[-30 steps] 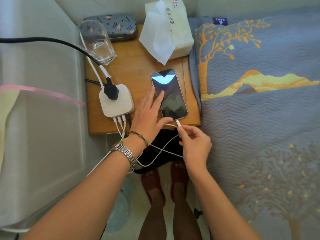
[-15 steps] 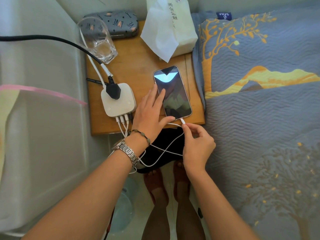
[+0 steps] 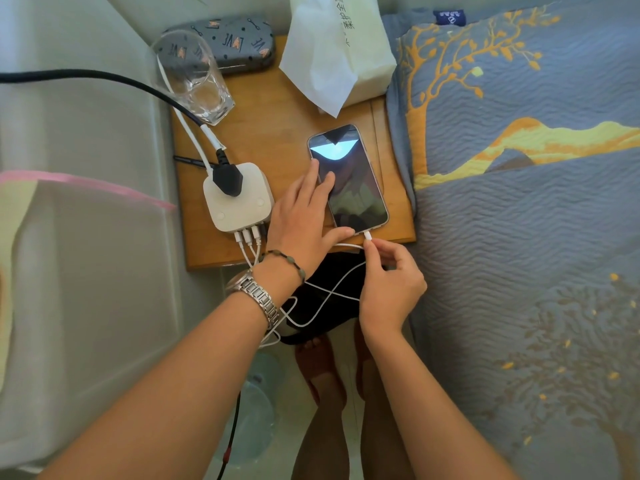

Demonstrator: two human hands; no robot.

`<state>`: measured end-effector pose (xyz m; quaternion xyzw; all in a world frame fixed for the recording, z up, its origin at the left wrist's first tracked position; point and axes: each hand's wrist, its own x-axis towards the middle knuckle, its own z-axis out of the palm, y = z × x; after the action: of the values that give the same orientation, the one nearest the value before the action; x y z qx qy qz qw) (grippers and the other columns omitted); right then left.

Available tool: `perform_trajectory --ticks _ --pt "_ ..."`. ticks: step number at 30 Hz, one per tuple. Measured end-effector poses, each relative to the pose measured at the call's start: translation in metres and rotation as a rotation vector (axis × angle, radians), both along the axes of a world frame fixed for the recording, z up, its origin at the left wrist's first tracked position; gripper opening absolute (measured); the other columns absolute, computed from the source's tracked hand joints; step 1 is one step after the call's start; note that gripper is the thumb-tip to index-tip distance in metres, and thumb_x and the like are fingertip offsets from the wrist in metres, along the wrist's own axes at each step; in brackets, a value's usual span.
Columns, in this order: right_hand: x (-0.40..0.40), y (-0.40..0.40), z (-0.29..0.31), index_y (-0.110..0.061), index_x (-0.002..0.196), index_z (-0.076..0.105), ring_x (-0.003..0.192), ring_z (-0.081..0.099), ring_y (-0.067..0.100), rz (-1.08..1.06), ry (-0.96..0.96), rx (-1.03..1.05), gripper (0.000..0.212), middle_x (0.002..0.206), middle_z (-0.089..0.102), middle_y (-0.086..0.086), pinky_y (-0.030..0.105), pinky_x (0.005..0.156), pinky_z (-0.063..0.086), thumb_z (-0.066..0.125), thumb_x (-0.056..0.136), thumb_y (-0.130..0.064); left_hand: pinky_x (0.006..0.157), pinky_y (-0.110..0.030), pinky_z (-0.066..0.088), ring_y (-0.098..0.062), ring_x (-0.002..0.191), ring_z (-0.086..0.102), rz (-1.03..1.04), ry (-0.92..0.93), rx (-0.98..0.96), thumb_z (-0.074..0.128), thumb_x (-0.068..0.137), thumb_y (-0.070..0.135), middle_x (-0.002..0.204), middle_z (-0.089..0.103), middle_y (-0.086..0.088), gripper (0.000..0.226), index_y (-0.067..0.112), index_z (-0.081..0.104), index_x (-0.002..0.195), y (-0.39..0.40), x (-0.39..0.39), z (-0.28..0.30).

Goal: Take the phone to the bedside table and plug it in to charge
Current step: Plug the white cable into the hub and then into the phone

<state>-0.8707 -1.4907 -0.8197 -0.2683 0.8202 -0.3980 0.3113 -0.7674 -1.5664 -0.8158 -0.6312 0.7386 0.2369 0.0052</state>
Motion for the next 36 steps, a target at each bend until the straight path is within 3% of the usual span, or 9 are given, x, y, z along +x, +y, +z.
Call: perform_trajectory --ticks 10,18,25,36 --pt "-0.0051 -0.0023 0.0005 -0.017 0.087 0.074 0.074 0.064 0.005 0.053 0.043 -0.001 0.006 0.081 0.071 -0.006 0.009 0.067 0.045 0.07 0.083 -0.019 0.11 -0.041 0.028 -0.023 0.14 0.023 -0.003 0.05 -0.004 0.066 0.079 0.051 0.161 0.013 -0.001 0.083 0.019 0.028 0.146 -0.0014 0.0029 0.0001" --pt "-0.0057 -0.0043 0.001 -0.016 0.086 0.074 0.074 0.064 0.006 0.071 0.05 0.005 0.006 0.081 0.072 -0.004 0.012 0.068 0.046 0.07 0.083 -0.018 0.108 -0.042 0.03 -0.023 0.138 0.025 -0.012 0.064 -0.022 0.066 0.078 0.052 0.16 0.015 -0.001 0.082 0.02 0.031 0.145 -0.0009 0.0051 -0.0024" --pt "-0.0094 -0.005 0.0002 -0.013 0.086 0.074 0.074 0.065 0.009 0.107 0.058 0.003 0.007 0.08 0.072 -0.002 0.022 0.071 0.052 0.069 0.083 -0.017 0.107 -0.042 0.031 -0.024 0.138 0.026 -0.04 0.047 -0.034 0.064 0.08 0.052 0.16 0.016 -0.002 0.078 0.023 0.033 0.145 -0.0002 0.0067 -0.0012" --pt "-0.0092 -0.0064 0.0019 -0.014 0.085 0.074 0.071 0.063 0.006 0.141 0.081 -0.001 0.006 0.076 0.07 -0.005 0.009 0.067 0.044 0.069 0.084 -0.018 0.107 -0.042 0.029 -0.024 0.138 0.025 -0.051 0.029 -0.04 0.062 0.081 0.054 0.16 0.015 -0.002 0.076 0.025 0.032 0.145 0.0 0.0071 -0.0018"
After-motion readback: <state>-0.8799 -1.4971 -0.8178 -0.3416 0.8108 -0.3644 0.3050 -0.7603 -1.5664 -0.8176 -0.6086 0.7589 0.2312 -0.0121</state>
